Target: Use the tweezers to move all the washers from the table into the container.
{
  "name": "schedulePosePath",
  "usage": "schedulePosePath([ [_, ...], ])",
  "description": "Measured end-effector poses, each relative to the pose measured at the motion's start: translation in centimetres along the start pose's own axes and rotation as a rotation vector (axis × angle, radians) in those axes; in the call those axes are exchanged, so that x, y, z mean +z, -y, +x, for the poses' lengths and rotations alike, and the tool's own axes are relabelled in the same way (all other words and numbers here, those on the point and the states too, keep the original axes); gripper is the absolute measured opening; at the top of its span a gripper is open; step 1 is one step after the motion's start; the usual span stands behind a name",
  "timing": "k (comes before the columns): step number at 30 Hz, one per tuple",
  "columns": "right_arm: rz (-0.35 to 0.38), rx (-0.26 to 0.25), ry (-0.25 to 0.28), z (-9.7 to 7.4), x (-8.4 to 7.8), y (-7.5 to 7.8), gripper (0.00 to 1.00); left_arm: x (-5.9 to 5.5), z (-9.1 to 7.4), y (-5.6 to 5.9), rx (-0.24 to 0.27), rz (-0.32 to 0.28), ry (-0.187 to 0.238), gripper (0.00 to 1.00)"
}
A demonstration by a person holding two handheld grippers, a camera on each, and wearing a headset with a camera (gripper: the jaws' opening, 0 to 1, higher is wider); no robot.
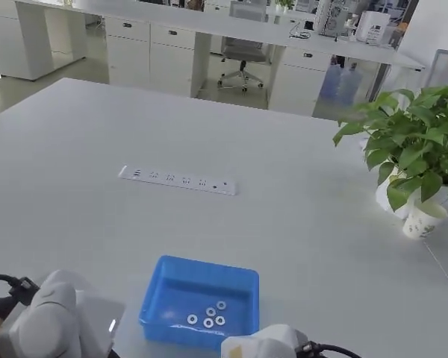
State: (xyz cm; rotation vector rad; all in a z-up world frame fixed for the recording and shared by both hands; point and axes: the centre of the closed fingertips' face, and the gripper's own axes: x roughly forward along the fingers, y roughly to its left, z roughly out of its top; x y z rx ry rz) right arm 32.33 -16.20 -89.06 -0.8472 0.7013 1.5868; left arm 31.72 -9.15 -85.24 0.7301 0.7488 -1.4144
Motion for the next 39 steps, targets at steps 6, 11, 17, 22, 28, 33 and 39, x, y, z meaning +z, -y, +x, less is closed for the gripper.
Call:
schedulePosePath([
  [6, -0.027, 0.002, -0.015, 0.0, 0.0, 0.0, 0.08, -0.6, -0.7, 0.1, 0.028, -0.019, 0.008, 0.04],
  [11, -0.011, 0.001, -0.019, 0.1, 0.0, 0.0, 0.1, -0.9, -1.4, 0.3, 0.055, -0.062, 0.042, 0.06],
  [17, -0.008, -0.004, -0.027, 0.1, -0.1, -0.1, 0.12, -1.0, -1.9, 0.2, 0.094, -0.109, 0.081, 0.13],
  [22, 0.009, -0.012, -0.03, -0.1, -0.2, 0.1, 0.17, -0.8, -2.5, 0.2, 0.127, -0.151, 0.129, 0.19],
  [28, 0.044, -0.047, 0.003, -1.5, 0.3, 0.6, 0.21, -0.6, -3.5, 0.0, 0.175, -0.199, 0.186, 0.24],
  [33, 0.089, -0.087, 0.038, -3.0, 0.6, 1.0, 0.27, -0.3, -4.3, -0.1, 0.212, -0.227, 0.226, 0.28],
  [39, 0.163, -0.157, 0.083, -5.3, 0.5, 2.0, 0.35, 0.1, -5.1, -0.3, 0.252, -0.259, 0.264, 0.39],
])
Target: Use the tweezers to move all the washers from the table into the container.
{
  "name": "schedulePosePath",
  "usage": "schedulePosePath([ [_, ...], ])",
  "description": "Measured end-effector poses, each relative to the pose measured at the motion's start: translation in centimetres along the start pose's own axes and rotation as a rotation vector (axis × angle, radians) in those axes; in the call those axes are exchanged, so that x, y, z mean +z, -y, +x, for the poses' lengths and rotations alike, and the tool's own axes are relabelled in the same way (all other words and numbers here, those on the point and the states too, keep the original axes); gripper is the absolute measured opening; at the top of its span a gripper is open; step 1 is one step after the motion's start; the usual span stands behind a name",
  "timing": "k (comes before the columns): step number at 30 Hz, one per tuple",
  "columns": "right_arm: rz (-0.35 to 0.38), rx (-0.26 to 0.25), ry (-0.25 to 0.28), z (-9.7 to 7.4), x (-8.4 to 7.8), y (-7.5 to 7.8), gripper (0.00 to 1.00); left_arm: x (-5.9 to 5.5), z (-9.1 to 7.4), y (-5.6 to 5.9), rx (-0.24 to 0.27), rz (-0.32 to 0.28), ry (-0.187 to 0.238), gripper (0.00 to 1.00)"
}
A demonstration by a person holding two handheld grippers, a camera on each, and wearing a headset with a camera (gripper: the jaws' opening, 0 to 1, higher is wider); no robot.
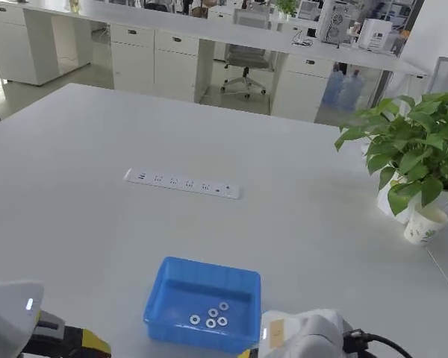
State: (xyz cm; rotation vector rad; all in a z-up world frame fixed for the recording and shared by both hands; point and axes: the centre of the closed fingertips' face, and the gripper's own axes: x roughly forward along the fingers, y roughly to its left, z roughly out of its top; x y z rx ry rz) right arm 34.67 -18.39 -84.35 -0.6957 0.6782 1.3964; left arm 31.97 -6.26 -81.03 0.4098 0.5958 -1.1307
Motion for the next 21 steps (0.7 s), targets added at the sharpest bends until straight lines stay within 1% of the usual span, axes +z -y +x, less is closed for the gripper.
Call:
schedulePosePath([
  [1, 0.012, -0.021, 0.01, -0.5, 0.0, 0.3, 0.36, 0.1, -0.1, -0.1, 0.01, -0.005, 0.01, 0.41],
  [3, 0.038, -0.045, 0.027, -1.3, -0.1, 0.8, 0.38, 0.4, -0.4, -0.4, 0.03, -0.008, 0.026, 0.46],
  [4, 0.052, -0.053, 0.033, -1.6, -0.2, 0.9, 0.41, 0.5, -0.5, -0.5, 0.036, -0.013, 0.03, 0.49],
  [7, 0.077, -0.084, 0.045, -2.7, -0.7, 1.4, 0.47, 0.7, -0.7, -0.7, 0.051, -0.018, 0.037, 0.54],
  [9, 0.105, -0.108, 0.068, -3.3, -0.8, 1.8, 0.5, 0.8, -0.8, -0.7, 0.054, -0.019, 0.038, 0.57],
  [11, 0.126, -0.121, 0.084, -4.0, -1.2, 2.0, 0.54, 0.9, -0.9, -0.8, 0.061, -0.027, 0.039, 0.6],
  [13, 0.136, -0.147, 0.096, -4.6, -1.6, 2.4, 0.59, 1.1, -1.1, -1.0, 0.07, -0.034, 0.051, 0.62],
  [16, 0.16, -0.183, 0.138, -5.7, -1.8, 2.8, 0.65, 1.7, -1.3, -1.3, 0.091, -0.056, 0.09, 0.69],
  [18, 0.176, -0.203, 0.165, -6.2, -1.7, 2.9, 0.69, 1.9, -1.3, -1.4, 0.099, -0.062, 0.1, 0.72],
  [19, 0.192, -0.222, 0.183, -6.5, -1.8, 3.0, 0.71, 2.0, -1.3, -1.5, 0.104, -0.067, 0.11, 0.74],
  [21, 0.201, -0.255, 0.216, -7.1, -1.8, 3.2, 0.75, 2.1, -1.4, -1.6, 0.114, -0.076, 0.128, 0.77],
])
